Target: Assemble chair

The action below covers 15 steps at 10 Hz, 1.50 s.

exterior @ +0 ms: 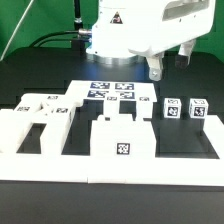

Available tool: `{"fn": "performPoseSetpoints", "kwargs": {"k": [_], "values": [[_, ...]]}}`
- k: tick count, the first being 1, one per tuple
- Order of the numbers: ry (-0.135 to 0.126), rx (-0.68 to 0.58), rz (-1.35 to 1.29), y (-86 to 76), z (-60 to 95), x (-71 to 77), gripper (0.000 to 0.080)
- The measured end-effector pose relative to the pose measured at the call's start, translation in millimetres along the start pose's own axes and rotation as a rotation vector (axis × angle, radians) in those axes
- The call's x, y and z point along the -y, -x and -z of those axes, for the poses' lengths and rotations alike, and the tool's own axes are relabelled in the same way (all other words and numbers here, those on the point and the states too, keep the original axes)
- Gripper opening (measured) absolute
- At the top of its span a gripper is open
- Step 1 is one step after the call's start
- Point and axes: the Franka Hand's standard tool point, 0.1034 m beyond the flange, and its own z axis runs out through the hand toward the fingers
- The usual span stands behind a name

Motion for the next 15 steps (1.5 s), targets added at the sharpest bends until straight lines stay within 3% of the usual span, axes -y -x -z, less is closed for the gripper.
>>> {"fn": "performPoseSetpoints", "kwargs": {"k": [7,9,11,15], "values": [[0.001,-0.003,0.012,1.1,-2.5,-1.4,0.0649],[0.033,-0.046,0.115,17.3,-34.9,-31.1,0.0649],[0.045,-0.060,0.156,26.4,-51.1,-56.3,0.0649],[0.042,-0.062,0.099,24.2,-50.8,-53.6,0.0649]]}}
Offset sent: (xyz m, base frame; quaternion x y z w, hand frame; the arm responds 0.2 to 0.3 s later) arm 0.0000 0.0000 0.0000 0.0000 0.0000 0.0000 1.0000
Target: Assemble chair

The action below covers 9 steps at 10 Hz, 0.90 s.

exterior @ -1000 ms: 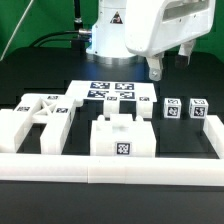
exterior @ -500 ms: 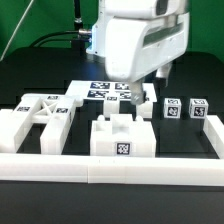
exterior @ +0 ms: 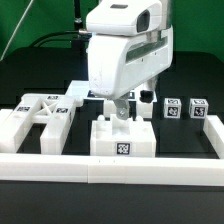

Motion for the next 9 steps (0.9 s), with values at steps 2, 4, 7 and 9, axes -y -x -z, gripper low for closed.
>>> {"fn": "performPoseSetpoints", "kwargs": {"k": [2,4,7,9], "values": [[-0.001,-0.001,-0.118,-0.4,-0.2,0.3,0.0649],[-0.005,0.000,-0.280,-1.6,-6.3,0.5,0.0649],[0.000,-0.012,-0.512,-6.7,-10.4,0.3,0.0649],[-0.008,-0.018,-0.626,-7.9,-10.4,1.2,0.0649]]}}
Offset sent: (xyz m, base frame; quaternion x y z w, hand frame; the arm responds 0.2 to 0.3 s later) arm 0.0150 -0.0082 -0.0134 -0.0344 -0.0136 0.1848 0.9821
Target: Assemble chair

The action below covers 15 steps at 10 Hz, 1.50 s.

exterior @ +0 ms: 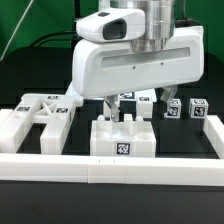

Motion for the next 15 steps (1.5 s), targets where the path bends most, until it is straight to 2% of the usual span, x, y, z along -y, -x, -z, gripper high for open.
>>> {"fn": "performPoseSetpoints", "kwargs": {"k": [2,6,9,11,15], "values": [[-0.016,-0.007,-0.144,-0.5,-1.5,2.8,0.0649],[-0.051,-0.016,-0.368,4.3,-17.2,4.1,0.0649],[-0.042,-0.040,-0.350,10.6,-36.0,6.2,0.0649],[-0.031,-0.071,-0.345,12.9,-47.5,14.3,0.0649],[-0.027,-0.083,-0.341,12.6,-50.6,14.7,0.0626]]}}
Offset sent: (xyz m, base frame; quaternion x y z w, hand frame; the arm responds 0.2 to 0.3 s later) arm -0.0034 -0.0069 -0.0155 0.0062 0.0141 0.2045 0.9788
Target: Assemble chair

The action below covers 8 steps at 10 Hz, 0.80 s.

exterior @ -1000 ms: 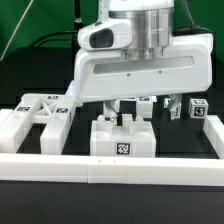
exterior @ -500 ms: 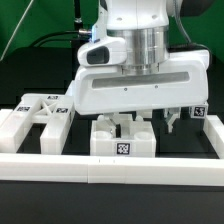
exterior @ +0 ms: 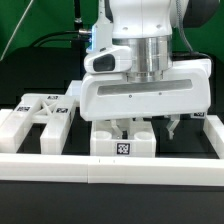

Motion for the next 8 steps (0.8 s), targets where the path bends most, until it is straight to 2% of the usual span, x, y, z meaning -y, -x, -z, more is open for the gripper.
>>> {"fn": "performPoseSetpoints", "kwargs": {"k": [1,2,3,4,5,6,8], "values": [[0.000,0.000,0.000,0.1,-0.1,0.0,0.0438],[0.000,0.000,0.000,0.1,-0.1,0.0,0.0438],[0.000,0.000,0.000,0.2,-0.2,0.0,0.0256],[0.000,0.000,0.001,0.1,-0.2,0.0,0.0120],[0.000,0.000,0.001,0.0,-0.2,0.0,0.0120],[0.000,-0.002,0.001,-0.9,0.3,0.0,0.0031],[0.000,-0.002,0.001,-0.9,0.3,0.0,0.0031]]}}
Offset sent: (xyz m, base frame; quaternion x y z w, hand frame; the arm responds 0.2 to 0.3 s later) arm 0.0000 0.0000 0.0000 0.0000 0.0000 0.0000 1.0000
